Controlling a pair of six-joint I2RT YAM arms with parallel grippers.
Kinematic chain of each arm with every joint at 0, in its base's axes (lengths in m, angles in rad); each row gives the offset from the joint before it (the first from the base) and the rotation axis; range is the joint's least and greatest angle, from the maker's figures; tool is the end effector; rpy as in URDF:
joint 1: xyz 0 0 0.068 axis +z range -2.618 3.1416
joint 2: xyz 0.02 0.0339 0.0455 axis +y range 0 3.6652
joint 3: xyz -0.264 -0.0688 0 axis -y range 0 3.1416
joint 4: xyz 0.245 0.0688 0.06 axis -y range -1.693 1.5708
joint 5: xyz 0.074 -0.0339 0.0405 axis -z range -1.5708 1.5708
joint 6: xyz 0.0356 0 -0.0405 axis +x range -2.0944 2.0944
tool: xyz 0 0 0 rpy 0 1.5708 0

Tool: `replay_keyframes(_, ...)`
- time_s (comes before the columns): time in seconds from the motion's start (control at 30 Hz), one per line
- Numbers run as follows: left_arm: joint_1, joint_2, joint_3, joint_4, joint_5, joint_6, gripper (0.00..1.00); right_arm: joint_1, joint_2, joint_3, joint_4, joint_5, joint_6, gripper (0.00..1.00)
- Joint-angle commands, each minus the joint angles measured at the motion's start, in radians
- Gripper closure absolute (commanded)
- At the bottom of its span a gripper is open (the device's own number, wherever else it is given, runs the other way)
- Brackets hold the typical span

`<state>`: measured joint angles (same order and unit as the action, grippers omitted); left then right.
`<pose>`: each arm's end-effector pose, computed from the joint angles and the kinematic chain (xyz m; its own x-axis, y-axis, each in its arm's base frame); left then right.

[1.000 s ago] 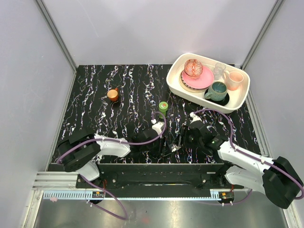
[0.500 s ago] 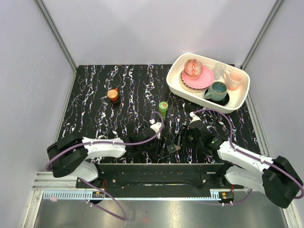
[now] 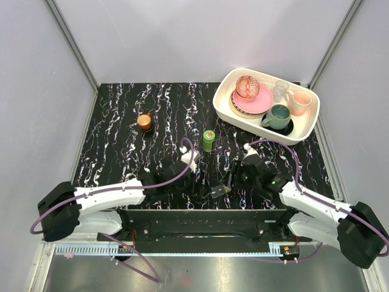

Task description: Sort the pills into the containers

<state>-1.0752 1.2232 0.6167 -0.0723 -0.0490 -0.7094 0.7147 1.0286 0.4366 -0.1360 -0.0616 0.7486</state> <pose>0.1208 -0.2198 0.2026 -0.7871 0.0878 -0.6106 0.4584 0.7456 -0.4837 0.1514 0.1343 0.1798 -0.8370 0.1731 -0.5190 -0.1626 0.8270 0.5381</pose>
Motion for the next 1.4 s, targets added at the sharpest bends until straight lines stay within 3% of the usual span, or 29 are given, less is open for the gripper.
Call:
replay_keyframes(0.0,-0.002,-0.132,0.025,-0.095,-0.13,-0.022,0.16,0.006,-0.045,0.034,-0.025,0.043,-0.035,0.4)
replay_keyframes(0.13,0.0,-0.234,0.028,-0.202,-0.227,-0.041,0.01,0.006,-0.093,0.08,-0.086,0.066,-0.08,0.33)
replay_keyframes(0.33,0.015,-0.352,0.069,-0.401,-0.367,-0.062,0.01,0.005,-0.197,0.2,-0.247,0.192,-0.143,0.19)
replay_keyframes(0.67,0.075,-0.586,0.048,-0.554,-0.497,-0.107,0.01,0.006,-0.314,0.471,-0.634,0.496,-0.123,0.03)
replay_keyframes(0.97,0.109,-0.623,0.072,-0.639,-0.548,-0.131,0.01,0.006,-0.507,0.508,-0.708,0.543,-0.097,0.03)
replay_keyframes(1.37,0.109,-0.659,0.054,-0.643,-0.56,-0.142,0.01,0.006,-0.731,0.373,-0.671,0.632,-0.086,0.04)
